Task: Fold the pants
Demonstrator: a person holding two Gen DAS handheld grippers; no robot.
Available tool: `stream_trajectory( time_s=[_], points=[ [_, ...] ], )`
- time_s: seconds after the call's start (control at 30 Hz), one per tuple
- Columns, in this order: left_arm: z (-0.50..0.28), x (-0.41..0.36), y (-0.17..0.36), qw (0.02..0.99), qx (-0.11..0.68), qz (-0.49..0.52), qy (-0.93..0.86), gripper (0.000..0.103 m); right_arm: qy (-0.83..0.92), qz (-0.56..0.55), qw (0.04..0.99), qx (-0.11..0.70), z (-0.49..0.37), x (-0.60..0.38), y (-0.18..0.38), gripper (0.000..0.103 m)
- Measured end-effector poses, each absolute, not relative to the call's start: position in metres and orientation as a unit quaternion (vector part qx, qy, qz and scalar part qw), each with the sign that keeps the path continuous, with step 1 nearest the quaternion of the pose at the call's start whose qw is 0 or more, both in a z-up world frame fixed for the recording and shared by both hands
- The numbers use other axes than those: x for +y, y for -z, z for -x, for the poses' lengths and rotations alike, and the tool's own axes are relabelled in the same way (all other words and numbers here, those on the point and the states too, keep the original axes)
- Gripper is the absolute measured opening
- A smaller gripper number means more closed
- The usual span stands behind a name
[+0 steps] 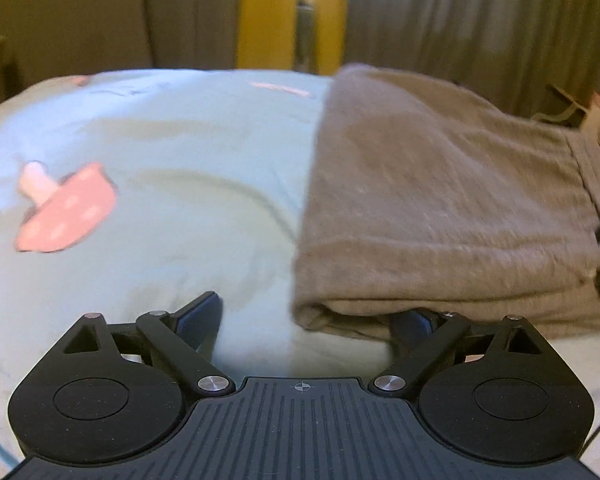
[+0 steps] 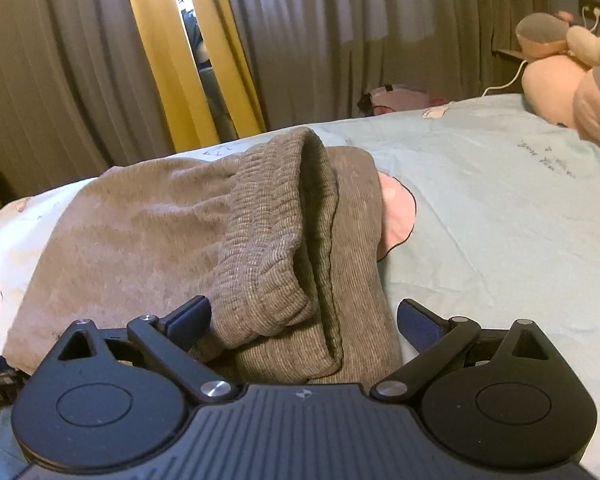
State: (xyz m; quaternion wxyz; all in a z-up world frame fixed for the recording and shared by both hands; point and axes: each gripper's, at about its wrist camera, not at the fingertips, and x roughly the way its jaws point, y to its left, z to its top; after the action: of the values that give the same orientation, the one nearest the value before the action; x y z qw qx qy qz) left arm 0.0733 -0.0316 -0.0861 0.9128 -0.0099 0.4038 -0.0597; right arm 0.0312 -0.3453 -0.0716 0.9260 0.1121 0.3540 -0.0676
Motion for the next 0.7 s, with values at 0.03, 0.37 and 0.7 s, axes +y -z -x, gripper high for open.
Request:
stream_trajectory(
  time_s=[0.03,0.37,0.7],
  points=[
    [-0.072,-0.029,0.086,0.917,0.397,0.002,0.032,0.091,0.068,-0.113,0.926,0.355,-0.032,-0.346,0.073,0.099],
    [-0.071,-0.020,0.081,0.914,0.398,0.040,0.072,0.094,0.068,-0.116,0.924,0.357,-0.031,-0.347,0.070,0.099],
    [-0.061,0.009,0.068,0.921,0.364,0.115,0.071,0.091,0.079,-0.079,0.953,0.283,-0.010,-0.341,0.046,0.099]
  ],
)
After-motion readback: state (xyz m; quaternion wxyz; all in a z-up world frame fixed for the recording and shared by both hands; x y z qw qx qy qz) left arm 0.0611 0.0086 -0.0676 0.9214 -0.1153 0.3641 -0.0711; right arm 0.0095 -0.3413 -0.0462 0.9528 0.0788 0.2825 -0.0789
